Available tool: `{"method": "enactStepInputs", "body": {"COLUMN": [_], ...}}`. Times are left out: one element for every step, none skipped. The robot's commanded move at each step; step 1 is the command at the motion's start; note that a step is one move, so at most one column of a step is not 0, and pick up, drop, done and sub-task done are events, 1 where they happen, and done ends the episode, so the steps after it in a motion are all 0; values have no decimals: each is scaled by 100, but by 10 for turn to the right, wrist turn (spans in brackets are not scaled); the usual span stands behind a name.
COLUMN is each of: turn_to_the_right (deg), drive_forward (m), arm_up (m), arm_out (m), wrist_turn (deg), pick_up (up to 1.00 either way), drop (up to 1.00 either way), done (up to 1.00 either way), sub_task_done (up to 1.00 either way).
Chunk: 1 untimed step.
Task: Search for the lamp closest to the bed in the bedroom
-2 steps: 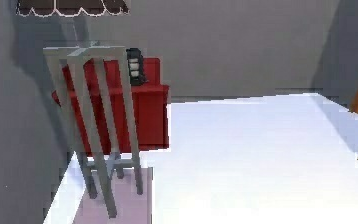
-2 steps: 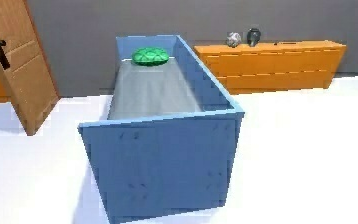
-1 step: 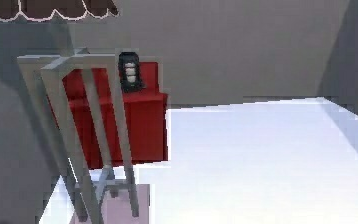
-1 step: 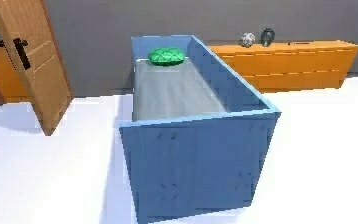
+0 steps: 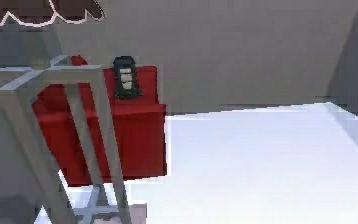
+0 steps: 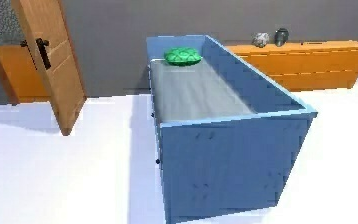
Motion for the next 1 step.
{"method": "enactStepInputs", "body": {"turn_to_the_right": [450], "drive_forward": [0], "arm_up": [0], "arm_out": [0], "wrist_turn": [0], "pick_up": [0], "drop": [0], "done": [0], "sub_task_done": [0]}}
